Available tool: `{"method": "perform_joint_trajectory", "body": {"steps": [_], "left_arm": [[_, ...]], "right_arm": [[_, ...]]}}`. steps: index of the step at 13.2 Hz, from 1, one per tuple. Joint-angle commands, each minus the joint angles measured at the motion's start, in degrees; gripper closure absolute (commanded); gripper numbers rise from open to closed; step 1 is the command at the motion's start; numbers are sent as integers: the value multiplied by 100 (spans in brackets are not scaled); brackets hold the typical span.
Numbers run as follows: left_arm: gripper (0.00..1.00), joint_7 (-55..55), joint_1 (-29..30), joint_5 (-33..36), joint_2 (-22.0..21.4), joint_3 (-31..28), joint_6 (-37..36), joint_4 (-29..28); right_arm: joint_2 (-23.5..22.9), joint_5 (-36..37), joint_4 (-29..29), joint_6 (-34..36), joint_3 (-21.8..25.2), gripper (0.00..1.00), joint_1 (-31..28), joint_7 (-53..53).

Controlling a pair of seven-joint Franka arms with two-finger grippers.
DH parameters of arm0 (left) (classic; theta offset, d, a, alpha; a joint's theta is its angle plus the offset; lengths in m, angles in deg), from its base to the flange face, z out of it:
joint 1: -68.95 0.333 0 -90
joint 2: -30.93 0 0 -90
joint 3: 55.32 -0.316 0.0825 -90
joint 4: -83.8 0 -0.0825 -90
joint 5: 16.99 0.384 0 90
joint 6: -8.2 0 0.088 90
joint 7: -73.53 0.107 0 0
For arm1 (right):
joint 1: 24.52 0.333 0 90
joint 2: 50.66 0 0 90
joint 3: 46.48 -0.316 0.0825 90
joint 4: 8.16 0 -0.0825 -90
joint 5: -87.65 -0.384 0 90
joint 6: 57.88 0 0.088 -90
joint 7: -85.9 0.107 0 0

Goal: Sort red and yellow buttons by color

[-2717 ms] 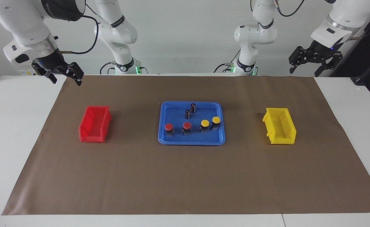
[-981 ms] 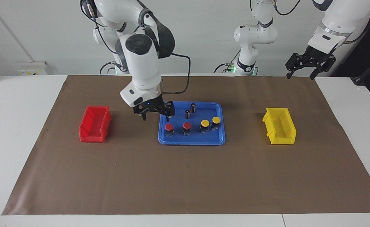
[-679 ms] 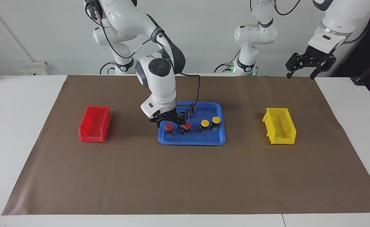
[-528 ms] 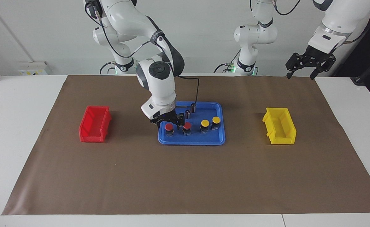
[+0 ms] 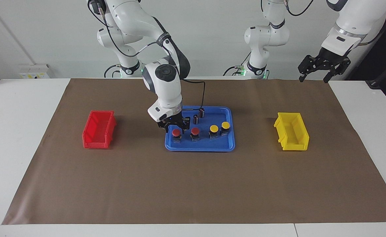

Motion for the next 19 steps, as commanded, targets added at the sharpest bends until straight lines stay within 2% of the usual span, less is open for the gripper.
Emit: {"method": "perform_joint_trajectory", "body": {"steps": [1,3,5,7,8,11,12,14,15,17,19], "left_arm": [[0,-48,54,-65,-159,15,80,-172],[0,-57,54,-65,-150,15,80,-172],[0,-48,54,-65,-159,15,80,-172],[0,-57,54,-65,-159,6,80,-172],[0,-57,54,-65,-150,15,80,-172],[0,-66,63,-65,-168,6,-94,-172],[0,-92,63,-65,-159,-2,-69,-146],[0,-563,11,-82,-177,-3,1,-189],[0,-793,-77,-82,-168,67,314,-407],[0,-1441,-917,-82,-37,147,1043,-1048],[0,-2251,-1647,-82,270,156,1817,-1357]], "right_arm": [[-33,193,105,-176,-17,26,-4,39],[-42,229,167,-194,-17,31,-4,22],[-50,229,202,-281,-17,42,-4,21],[-42,229,263,-396,-17,47,-4,21],[-42,229,264,-387,-17,52,-4,13],[-50,229,63,-204,-17,78,-30,-118],[-33,237,-208,93,-17,80,-91,-163],[98,159,-1024,1189,-8,80,-389,-599],[351,89,-1141,1569,-8,80,-660,-1038],[931,-148,-829,2114,-8,80,-1345,-2187],[1459,-193,-145,2162,1,80,-1978,-3305]]}}
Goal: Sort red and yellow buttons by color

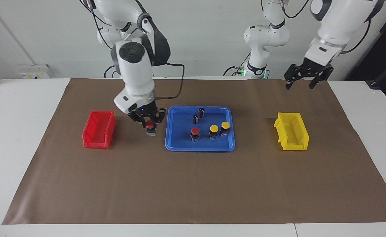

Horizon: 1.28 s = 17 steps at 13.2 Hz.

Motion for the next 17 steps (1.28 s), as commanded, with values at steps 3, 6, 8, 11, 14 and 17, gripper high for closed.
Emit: {"method": "perform_joint_trajectory", "body": {"steps": [3,6,8,11,14,17], "left_arm": [[9,-1394,-1315,-51,868,-26,1399,-521],[18,-1458,-1474,-51,1072,-26,1716,-818],[21,-1467,-1553,-51,1090,-26,2120,-1117],[21,-1624,-1606,-51,1335,-26,2499,-1162],[21,-1678,-1668,-51,1485,-26,2737,-1189],[21,-1669,-1668,-51,1529,-26,2737,-1276]], "right_arm": [[878,-146,1492,-392,-84,80,-1195,-1774],[1106,-146,2080,-944,-76,80,-1504,-2285],[1230,-146,2476,-1305,-67,80,-1636,-2671],[1344,-146,2741,-1473,-67,80,-1733,-2918],[1406,-146,2908,-1569,-58,80,-1733,-2945],[1591,-164,3505,-2132,-49,80,-1839,-3068]]}}
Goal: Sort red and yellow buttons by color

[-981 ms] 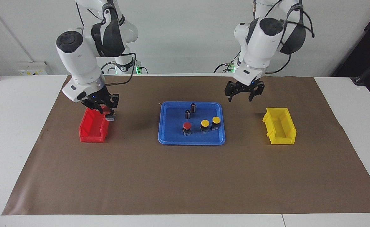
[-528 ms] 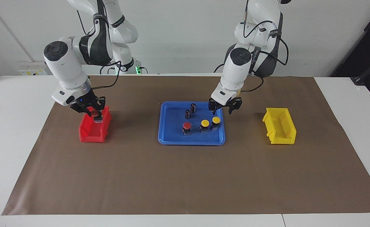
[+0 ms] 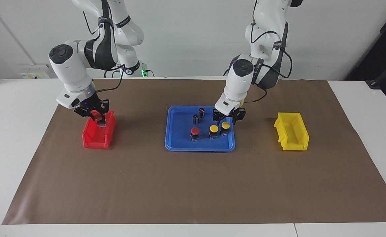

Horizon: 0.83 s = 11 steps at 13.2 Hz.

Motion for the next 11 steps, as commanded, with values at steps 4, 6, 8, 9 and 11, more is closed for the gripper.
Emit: {"method": "perform_joint_trajectory", "body": {"steps": [4,6,8,9,11], "left_arm": [[26,-50,-73,-51,-28,-97,154,-172],[36,-50,-65,-51,-28,-97,198,-172],[39,-50,-56,-51,-27,-97,268,-172],[39,-59,-56,-51,-27,-97,312,-172],[39,-59,-56,-51,16,-97,330,-181]], "right_arm": [[322,-367,1032,-869,-47,80,-269,-287],[322,-367,1261,-1202,-47,80,-365,-488],[365,-367,1385,-1309,-38,80,-409,-603],[374,-367,1411,-1318,-38,80,-453,-717],[401,-367,1455,-1318,-38,80,-489,-744]]}}
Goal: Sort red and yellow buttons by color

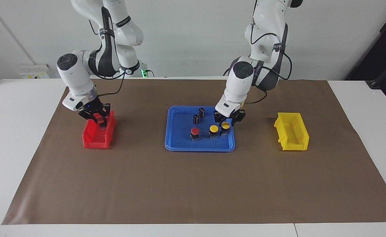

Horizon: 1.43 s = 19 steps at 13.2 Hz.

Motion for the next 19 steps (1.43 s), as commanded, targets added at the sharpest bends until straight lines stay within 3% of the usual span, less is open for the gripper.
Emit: {"method": "perform_joint_trajectory", "body": {"steps": [1,3,4,5,6,7,9,12,14,16,18,19], "left_arm": [[39,-55,-55,-51,60,-64,230,-122],[39,-55,-55,-51,69,-64,266,-139],[40,-55,-55,-51,61,-64,257,-166],[70,-73,-63,-51,61,-64,214,-166],[98,-99,-63,-51,61,-64,231,-157],[99,-169,-55,-60,61,-64,178,-131],[98,-178,-46,-86,61,-64,-171,96],[99,-56,85,-87,-176,-134,-1557,886],[99,695,558,-87,-194,-143,-2288,1361],[99,1872,1198,-60,-360,-160,-2625,1399],[99,3190,1989,-25,-615,-160,-2897,1241],[99,3640,2332,-25,-695,-160,-2890,1153]], "right_arm": [[269,-143,306,-101,-48,78,-125,-219],[278,-143,342,-101,-48,71,-134,-245],[278,-143,342,-101,-48,61,-134,-245],[278,-143,324,-101,-48,49,-125,-245],[270,-143,290,-92,-48,46,-125,-245],[226,-134,150,-31,-57,38,-125,-262],[42,-134,-446,485,-57,35,-116,-315],[-414,-134,-1956,1820,-144,28,146,147],[-783,-134,-2836,2324,-154,25,751,1305],[-1135,-134,-3592,2282,-162,25,1724,2945],[-1967,-20,-4636,2290,-162,22,2569,4477],[-2433,76,-5033,2333,-154,14,3008,5006]]}}
